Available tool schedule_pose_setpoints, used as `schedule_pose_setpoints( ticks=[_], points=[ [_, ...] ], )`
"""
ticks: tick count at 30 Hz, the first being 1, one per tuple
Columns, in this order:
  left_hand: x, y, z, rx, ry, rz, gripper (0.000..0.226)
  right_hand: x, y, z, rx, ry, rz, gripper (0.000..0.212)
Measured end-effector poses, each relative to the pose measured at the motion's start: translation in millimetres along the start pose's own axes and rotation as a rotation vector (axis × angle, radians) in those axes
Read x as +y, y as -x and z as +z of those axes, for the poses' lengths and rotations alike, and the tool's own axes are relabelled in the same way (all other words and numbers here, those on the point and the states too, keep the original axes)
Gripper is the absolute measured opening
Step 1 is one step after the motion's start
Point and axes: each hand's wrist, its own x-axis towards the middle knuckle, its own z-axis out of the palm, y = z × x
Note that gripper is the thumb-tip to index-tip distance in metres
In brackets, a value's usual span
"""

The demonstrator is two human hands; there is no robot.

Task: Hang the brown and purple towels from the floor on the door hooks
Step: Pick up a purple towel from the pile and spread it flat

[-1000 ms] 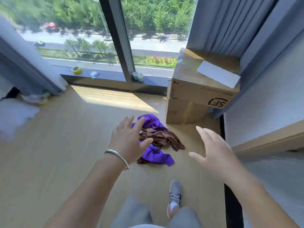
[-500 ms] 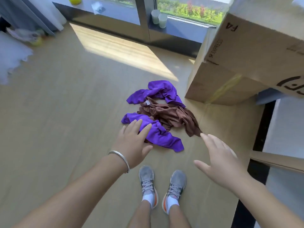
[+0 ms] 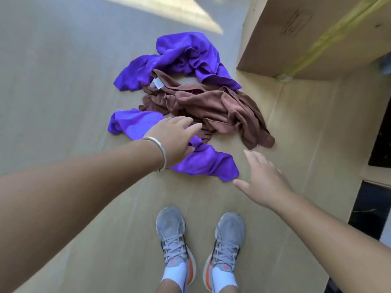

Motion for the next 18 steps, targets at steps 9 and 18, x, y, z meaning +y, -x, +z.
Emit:
schedule_pose_setpoints(
  ticks=[9,18],
  points=[
    [11,-101,93,-0.135,-0.158,0.188,0.059,30,-95,104,0.016,0.037,0.055,0.084],
    [0,-118,145,-0.205,-0.232,-0.015,0.043,28,-129,177,0.065,0.344,0.041,0.108]
  ],
)
